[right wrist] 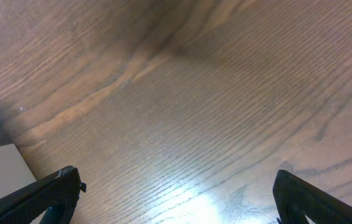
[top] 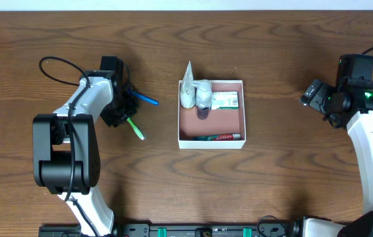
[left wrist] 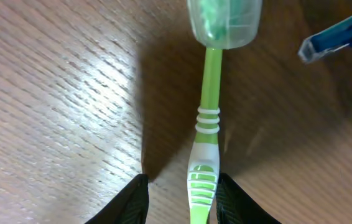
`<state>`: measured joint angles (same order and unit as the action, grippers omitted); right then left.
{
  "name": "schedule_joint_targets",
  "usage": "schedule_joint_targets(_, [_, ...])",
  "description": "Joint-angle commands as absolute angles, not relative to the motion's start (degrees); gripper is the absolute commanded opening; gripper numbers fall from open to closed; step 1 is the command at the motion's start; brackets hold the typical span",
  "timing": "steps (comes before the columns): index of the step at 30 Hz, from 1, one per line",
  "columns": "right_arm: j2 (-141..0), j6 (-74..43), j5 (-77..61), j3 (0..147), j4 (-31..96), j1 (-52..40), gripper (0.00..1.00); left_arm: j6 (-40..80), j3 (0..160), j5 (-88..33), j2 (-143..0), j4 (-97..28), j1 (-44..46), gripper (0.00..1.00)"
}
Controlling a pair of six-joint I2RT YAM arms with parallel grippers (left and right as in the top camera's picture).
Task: Pack container
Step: 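Grasp the green toothbrush handle with the left gripper, then carry the toothbrush into the box and lay it diagonally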
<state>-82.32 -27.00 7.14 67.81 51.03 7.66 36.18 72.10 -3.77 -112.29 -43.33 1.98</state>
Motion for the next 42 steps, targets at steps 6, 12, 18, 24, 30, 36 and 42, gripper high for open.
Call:
schedule_joint_targets(6, [-81.3,-27.4,7.5,68.5,51.0,8.1,0.99,32.5,72.9,-1.9,-113.0,-43.9,1.8,0.10])
schedule_joint_targets(12, [-81.3,-27.4,7.5,68.5,51.0,8.1,0.99,28.2,72.9,-2.0,-112.9,-44.0,1.8,0.10])
schedule_joint_targets(18, [-81.3,-27.4,7.5,68.5,51.0,8.1,0.99,21.9,74.1,-7.0,-111.1,-44.8,1.8,0.09])
schedule_joint_targets(24, [-81.3,-27.4,7.5,68.5,51.0,8.1,0.99,14.9,77.8,-11.9,-105.4,-48.5,1.8,0.09])
schedule_joint_targets(30, [-81.3,-27.4,7.5,68.5,51.0,8.1,0.99,8.1,80.9,-14.1,-95.7,-51.2,4.2,0.09])
schedule_joint_targets(36, [-81.3,-27.4,7.5,68.5,51.0,8.1,0.99,1.4,80.9,-14.3,-83.4,-47.9,12.7,0.09])
schedule_joint_targets(42, [-81.3,-27.4,7.5,68.5,51.0,8.1,0.99,-2.0,80.9,-10.1,-75.1,-41.9,24.6,0.06])
